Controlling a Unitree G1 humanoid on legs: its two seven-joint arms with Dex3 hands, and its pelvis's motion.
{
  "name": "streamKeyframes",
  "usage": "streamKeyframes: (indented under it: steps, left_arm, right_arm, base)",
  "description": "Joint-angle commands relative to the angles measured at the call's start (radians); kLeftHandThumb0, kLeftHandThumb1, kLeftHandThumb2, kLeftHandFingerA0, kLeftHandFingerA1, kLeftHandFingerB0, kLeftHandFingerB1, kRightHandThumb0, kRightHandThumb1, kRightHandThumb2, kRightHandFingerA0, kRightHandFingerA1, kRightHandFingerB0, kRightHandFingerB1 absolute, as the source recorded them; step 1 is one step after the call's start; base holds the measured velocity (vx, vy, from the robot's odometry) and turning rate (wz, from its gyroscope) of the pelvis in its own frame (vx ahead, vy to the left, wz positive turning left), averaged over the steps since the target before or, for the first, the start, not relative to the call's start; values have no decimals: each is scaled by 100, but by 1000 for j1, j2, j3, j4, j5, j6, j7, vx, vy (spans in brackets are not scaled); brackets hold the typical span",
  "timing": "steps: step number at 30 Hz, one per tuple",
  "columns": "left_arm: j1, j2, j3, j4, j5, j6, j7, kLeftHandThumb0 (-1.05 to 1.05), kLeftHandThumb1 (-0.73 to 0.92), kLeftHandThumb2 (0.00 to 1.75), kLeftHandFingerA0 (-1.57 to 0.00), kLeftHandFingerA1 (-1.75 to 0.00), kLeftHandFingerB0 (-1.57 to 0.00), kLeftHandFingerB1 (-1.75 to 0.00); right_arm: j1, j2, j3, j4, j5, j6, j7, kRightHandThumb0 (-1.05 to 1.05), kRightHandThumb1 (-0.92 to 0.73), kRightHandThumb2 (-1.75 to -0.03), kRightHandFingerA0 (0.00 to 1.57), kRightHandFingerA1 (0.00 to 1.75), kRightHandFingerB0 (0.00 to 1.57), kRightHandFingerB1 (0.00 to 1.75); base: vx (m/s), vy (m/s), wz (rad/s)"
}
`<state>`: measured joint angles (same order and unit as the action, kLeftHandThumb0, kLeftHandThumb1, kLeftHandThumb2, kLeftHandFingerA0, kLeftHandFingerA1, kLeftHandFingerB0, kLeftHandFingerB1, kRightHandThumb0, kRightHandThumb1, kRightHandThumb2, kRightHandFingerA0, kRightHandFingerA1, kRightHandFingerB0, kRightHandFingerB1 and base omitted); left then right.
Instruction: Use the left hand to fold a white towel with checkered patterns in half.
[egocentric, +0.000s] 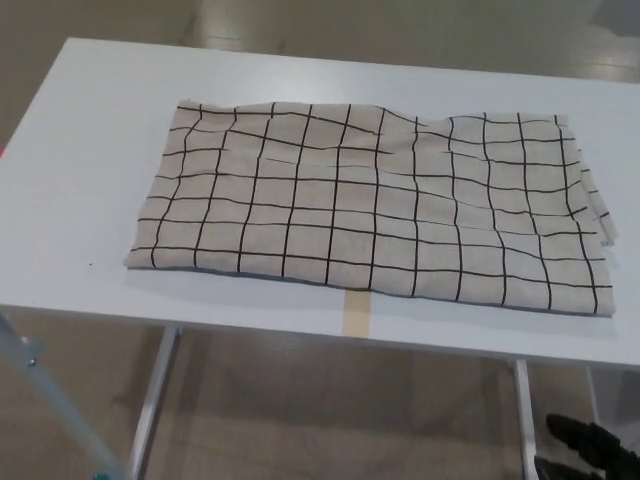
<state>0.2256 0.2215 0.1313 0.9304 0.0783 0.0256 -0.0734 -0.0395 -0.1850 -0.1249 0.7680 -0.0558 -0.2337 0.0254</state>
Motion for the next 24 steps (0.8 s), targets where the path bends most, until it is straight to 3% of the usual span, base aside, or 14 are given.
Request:
streamKeyframes:
  steps: [1,3,4,5,6,8,16,24]
  left_arm:
    - [-267,44,147,-217,-142,-193,70,-28,36,88,-1,-48,0,-45]
    - [-257,40,154,-226,-131,-201,77,-28,36,88,-1,-48,0,-45]
    - [-251,40,157,-232,-132,-208,73,-47,37,67,-7,-34,-3,-29]
    - [-242,46,161,-234,-134,-221,58,-45,46,57,-5,-25,-6,-23]
    - [-230,59,168,-234,-134,-245,29,-49,33,71,0,-29,0,-26]
    - [-227,87,175,-216,-131,-282,-21,-54,34,70,0,-20,0,-17]
    - [-249,205,215,-151,-144,-363,-132,-57,37,70,0,-12,0,-7]
    - [-226,222,226,-185,-167,-380,-169,-54,36,68,0,-10,0,-6]
  right_arm:
    - [12,14,-37,0,40,-162,-27,-46,-68,-60,41,38,37,35]
    - [16,15,-38,3,36,-172,-27,-46,-68,-60,41,38,37,35]
    - [15,12,-36,6,31,-175,-29,-47,-68,-60,39,37,37,35]
    - [16,10,-33,8,24,-179,-33,-47,-69,-61,37,37,36,35]
    - [16,8,-29,13,16,-185,-37,-56,-52,-86,31,50,27,48]
    - [10,7,-29,24,13,-194,-39,-58,-52,-85,29,49,28,47]
    - [-1,2,-29,51,14,-212,-38,-56,-52,-86,26,48,28,48]
    - [-7,2,-28,74,11,-223,-46,-56,-52,-85,26,48,28,48]
  base:
    - [0,0,0]
    - [0,0,0]
    - [0,0,0]
    - [-32,-32,36]
    - [0,0,0]
    - [0,0,0]
    - [22,14,-7]
    - [4,3,1]
